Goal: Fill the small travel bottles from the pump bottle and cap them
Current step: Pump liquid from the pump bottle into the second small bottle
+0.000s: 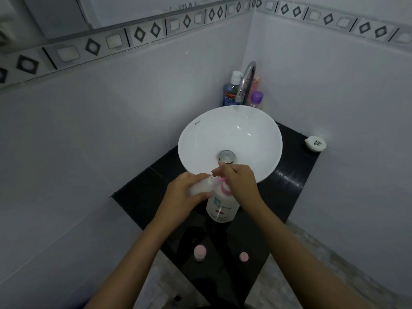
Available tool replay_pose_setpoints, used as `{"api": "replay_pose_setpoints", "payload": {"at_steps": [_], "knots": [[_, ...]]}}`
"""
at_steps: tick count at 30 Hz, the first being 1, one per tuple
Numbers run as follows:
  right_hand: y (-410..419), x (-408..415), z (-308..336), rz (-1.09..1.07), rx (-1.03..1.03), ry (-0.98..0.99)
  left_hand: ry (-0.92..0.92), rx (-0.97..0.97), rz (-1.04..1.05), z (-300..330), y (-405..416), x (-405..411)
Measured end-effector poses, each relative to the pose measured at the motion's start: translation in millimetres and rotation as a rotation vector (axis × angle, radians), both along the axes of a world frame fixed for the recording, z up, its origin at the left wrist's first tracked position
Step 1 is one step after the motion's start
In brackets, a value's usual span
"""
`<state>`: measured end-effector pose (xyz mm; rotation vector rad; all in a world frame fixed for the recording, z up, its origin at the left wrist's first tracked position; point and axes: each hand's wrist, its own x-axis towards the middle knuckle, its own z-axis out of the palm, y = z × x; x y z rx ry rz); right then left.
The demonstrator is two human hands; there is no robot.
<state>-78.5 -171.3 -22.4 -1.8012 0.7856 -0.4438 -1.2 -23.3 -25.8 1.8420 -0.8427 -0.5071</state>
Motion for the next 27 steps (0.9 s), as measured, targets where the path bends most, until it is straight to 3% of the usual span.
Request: {"api": "replay_pose_setpoints", "payload": {"at_steps": [5,13,27], "knots": [[4,6,-6,-0.068,0.04,-0.066,-0.035,0.025,-0.001,4,-1,-1],[8,3,-18,-0.066,-0.09,0.043,-0.089,0.099,-0.005,2,-3,-2],[2,6,-5,-0.094,0.021,-0.048,-0.129,0.077,0.028,9,5,0]]}}
